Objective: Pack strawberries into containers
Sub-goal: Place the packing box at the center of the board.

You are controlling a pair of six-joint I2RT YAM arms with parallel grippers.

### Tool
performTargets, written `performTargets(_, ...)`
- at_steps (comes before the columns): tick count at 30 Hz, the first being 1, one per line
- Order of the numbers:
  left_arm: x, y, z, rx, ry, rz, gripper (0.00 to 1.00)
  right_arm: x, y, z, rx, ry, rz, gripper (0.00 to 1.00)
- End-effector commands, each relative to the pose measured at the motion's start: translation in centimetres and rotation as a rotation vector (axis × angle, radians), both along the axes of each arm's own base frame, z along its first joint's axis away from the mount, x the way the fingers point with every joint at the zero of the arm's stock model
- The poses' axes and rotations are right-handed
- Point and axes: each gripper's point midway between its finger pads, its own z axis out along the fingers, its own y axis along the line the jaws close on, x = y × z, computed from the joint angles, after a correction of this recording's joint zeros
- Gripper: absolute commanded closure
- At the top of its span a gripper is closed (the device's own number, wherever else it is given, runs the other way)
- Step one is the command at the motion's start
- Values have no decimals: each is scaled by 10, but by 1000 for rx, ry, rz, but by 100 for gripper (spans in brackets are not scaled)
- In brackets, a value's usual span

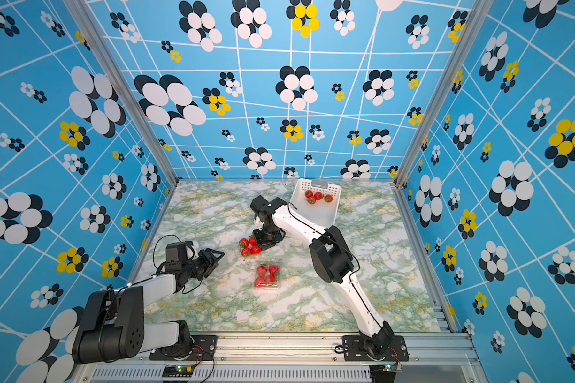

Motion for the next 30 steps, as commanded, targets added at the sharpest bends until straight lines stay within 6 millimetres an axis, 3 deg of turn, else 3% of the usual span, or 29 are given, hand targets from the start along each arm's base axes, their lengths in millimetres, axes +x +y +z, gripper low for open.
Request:
performTargets(1,-9,-1,0,21,20,-15,42,-6,-8,-10,-69,22,-1,88)
performTargets(11,-4,-11,8,-30,-16,-36,49,-7,-14,-13,-118,23,2,88)
performTargets(21,-1,-11,33,-31,-79,-36,49,-8,-19,-24,-177,40,4,88)
performTargets(30,1,-13,41,-44,-107,-37,48,-7,-19,-25,-184,39,3,88)
